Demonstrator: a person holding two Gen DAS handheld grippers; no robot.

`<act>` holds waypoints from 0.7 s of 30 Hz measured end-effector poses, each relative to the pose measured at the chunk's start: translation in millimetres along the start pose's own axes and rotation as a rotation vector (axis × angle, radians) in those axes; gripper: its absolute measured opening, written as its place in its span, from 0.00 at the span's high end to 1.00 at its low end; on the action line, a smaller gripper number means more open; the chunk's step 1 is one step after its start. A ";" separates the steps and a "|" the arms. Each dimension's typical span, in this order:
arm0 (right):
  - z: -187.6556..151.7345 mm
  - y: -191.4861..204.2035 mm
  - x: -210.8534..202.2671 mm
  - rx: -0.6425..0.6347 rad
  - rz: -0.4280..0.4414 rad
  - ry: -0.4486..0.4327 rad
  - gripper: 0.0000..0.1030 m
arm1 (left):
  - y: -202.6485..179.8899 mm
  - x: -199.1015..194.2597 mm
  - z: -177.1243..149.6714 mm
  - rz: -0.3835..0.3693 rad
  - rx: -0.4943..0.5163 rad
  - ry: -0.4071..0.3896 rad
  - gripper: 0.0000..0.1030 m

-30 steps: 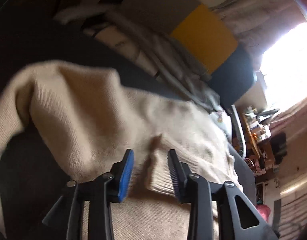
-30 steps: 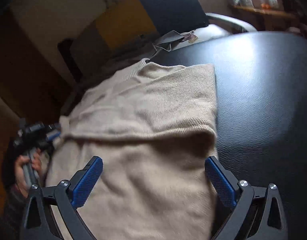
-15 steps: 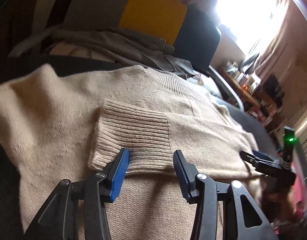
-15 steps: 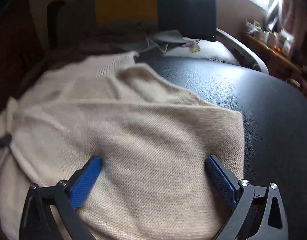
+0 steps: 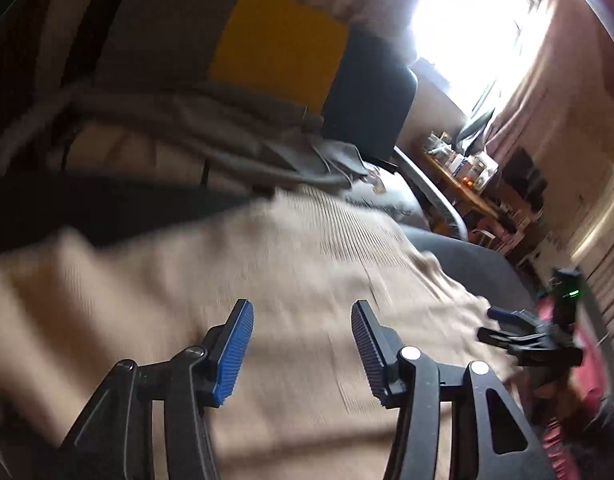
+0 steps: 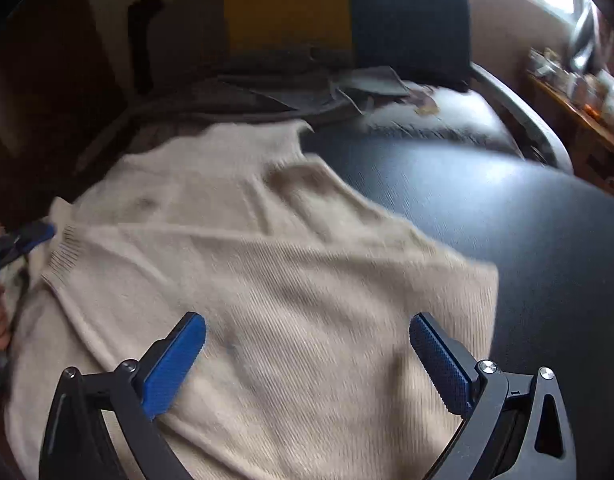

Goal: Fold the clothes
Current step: 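Grasp the other sleeve cuff with the left gripper and lift it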

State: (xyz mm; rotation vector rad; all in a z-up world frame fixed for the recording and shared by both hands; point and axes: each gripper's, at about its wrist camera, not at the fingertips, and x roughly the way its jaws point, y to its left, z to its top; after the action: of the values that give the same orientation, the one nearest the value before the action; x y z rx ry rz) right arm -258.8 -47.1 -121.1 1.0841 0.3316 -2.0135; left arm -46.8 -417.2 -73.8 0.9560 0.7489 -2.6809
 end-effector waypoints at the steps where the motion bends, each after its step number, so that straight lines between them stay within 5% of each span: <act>1: 13.0 -1.2 1.9 -0.001 0.038 -0.010 0.00 | 3.5 11.0 13.5 -0.016 0.002 0.021 0.48; 8: 103.4 -26.0 67.8 0.106 0.271 0.029 0.05 | 29.3 97.4 80.4 -0.137 -0.043 0.171 0.46; 11: 126.2 -34.8 108.7 0.166 0.348 0.079 0.19 | 34.1 128.7 93.0 -0.149 -0.032 0.208 0.46; 17: 160.2 -37.5 148.1 0.176 0.539 0.114 0.20 | 34.0 181.1 111.4 -0.228 -0.037 0.282 0.47; 19: 165.4 -34.4 156.7 0.186 0.595 0.126 0.20 | 30.6 193.4 116.5 -0.225 -0.042 0.320 0.54; 21: 170.8 -30.4 161.8 0.193 0.619 0.128 0.21 | 21.7 202.1 117.2 -0.192 -0.007 0.358 0.76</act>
State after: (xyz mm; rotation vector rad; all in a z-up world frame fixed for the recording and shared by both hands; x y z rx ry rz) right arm -430.1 -208.4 -151.2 1.2511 -0.1323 -1.4454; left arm -258.1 -500.2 -133.2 1.4552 0.9616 -2.6932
